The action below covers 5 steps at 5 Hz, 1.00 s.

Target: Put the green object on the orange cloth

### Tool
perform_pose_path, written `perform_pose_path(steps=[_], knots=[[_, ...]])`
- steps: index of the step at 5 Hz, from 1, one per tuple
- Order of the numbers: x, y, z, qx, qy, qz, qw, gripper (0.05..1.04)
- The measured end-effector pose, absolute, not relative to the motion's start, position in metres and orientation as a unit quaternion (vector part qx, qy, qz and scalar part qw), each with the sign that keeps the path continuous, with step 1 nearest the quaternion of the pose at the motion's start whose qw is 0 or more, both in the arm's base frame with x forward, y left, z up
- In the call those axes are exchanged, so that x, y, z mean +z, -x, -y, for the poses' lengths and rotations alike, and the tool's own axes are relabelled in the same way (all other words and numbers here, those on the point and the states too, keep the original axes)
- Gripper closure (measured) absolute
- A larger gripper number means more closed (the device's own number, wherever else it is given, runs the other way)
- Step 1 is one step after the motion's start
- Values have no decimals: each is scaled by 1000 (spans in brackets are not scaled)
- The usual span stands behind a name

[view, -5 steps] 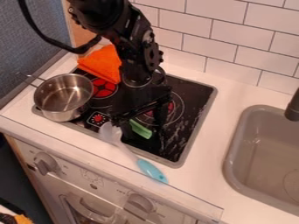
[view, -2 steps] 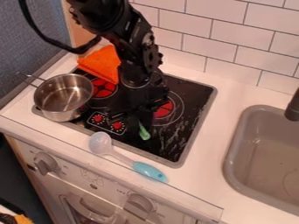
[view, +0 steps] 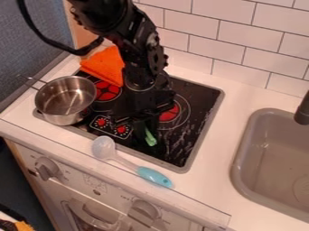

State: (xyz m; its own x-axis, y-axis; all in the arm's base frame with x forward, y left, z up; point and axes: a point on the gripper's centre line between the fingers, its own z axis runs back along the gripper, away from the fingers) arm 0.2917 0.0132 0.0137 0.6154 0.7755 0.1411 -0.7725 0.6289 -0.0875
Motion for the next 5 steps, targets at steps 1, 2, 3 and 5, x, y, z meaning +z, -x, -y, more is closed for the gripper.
perform_pose_path(steps=[1, 2, 3, 5], knots=[[32, -301, -24, 446, 15, 102, 889, 915], [52, -322, -33, 463, 30, 122, 877, 915], [78, -348, -41, 472, 35, 154, 867, 915], [78, -380, -93, 519, 49, 157, 839, 915]])
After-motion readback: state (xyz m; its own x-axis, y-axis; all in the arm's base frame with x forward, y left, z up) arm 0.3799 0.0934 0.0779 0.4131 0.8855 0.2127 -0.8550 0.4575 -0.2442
